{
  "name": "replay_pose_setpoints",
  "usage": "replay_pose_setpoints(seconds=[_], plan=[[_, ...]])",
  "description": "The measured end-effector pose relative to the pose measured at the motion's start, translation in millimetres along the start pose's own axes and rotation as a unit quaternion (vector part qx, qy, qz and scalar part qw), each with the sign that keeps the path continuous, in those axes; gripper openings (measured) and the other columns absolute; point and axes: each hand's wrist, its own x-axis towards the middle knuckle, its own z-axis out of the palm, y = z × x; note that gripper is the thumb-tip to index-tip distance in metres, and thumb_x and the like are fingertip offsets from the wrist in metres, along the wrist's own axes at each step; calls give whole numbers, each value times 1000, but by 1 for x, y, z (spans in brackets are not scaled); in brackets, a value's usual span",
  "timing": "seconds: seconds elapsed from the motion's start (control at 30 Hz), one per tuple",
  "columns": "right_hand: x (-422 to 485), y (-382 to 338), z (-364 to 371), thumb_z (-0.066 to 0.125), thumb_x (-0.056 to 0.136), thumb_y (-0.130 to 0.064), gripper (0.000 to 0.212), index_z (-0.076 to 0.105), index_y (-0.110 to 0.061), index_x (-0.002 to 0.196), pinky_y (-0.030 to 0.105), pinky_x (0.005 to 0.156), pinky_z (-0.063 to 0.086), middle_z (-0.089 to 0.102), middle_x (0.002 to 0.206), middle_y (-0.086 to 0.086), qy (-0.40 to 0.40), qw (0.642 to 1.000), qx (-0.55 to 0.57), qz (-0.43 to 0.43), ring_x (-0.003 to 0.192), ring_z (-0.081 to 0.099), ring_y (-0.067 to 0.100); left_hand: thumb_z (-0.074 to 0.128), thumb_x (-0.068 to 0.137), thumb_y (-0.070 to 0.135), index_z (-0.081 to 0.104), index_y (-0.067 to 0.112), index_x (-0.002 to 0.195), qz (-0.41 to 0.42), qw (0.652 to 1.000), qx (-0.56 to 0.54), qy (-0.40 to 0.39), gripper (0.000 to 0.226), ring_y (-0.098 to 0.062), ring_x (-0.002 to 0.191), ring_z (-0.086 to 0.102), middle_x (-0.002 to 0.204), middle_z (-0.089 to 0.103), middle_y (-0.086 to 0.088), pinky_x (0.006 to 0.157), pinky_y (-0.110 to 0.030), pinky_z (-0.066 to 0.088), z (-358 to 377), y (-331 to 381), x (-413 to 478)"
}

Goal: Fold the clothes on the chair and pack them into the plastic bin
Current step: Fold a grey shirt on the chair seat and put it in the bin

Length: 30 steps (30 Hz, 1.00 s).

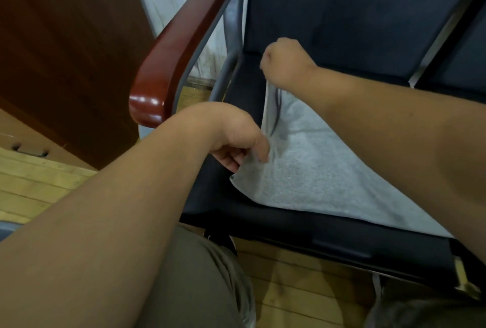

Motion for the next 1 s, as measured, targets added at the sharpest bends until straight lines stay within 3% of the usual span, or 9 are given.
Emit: replay_pose_setpoints(seconds=[0.13, 0.23, 0.33, 0.47, 0.57, 0.7, 0.87, 1.0], plan=[[-16, 36, -17, 50, 102, -16, 39, 44, -13, 63, 42, 74, 52, 45, 65, 2, 31, 996, 76, 44, 61, 45, 17, 74, 90, 5, 70, 4, 123, 45, 999, 20, -4, 32, -21, 86, 72, 108, 78, -16, 86, -41, 65, 21, 20, -2], [-26, 65, -19, 54, 103, -20, 44, 45, -16, 61, 34, 65, 51, 44, 60, -1, 56, 986, 115, 105, 53, 44, 13, 76, 90, 5, 68, 4, 122, 45, 998, 42, -3, 33, -20, 83, 69, 119, 75, -19, 78, -39, 66, 44, 40, 3], [-35, 94, -11, 55, 102, -21, 44, 45, -15, 59, 33, 68, 53, 44, 58, -1, 61, 978, 143, 141, 53, 46, 14, 76, 91, 6, 69, 5, 114, 35, 996, 80, 2, 24, -18, 78, 69, 99, 71, -13, 80, -39, 66, 65, 59, 8], [-48, 121, -2, 54, 102, -32, 38, 65, -10, 74, 43, 88, 60, 65, 74, 3, 34, 972, 159, 169, 77, 67, 22, 74, 95, 12, 66, 7, 107, 21, 992, 126, 17, 15, -22, 92, 73, 102, 70, -12, 78, -36, 66, 90, 74, 20], [-59, 132, 2, 52, 107, -34, 39, 75, -6, 92, 37, 88, 57, 71, 89, 8, -7, 973, 155, 173, 88, 69, 23, 72, 97, 17, 66, 6, 106, 5, 984, 175, 18, 15, -25, 93, 75, 103, 73, -15, 81, -36, 66, 104, 80, 27], [-73, 140, 4, 54, 103, -20, 28, 79, -11, 110, 30, 95, 54, 74, 116, 0, -7, 981, 158, 111, 110, 67, 17, 71, 99, 26, 70, 2, 111, -23, 979, 201, -17, 27, -23, 95, 76, 106, 76, -13, 76, -34, 65, 111, 84, 35], [-93, 165, -22, 52, 103, -17, 29, 78, -14, 116, 27, 91, 50, 62, 115, -9, -5, 985, 150, 80, 105, 60, 12, 60, 103, 20, 71, 4, 112, -17, 975, 222, 5, 22, -22, 96, 79, 111, 78, -9, 65, -30, 64, 113, 94, 42], [-114, 201, -51, 55, 104, -26, 27, 78, -18, 114, 29, 98, 49, 69, 122, -5, -19, 988, 117, 99, 117, 61, 15, 60, 103, 19, 71, 6, 112, 18, 964, 265, 23, 19, -21, 93, 79, 100, 81, -6, 78, -35, 66, 126, 109, 38]])
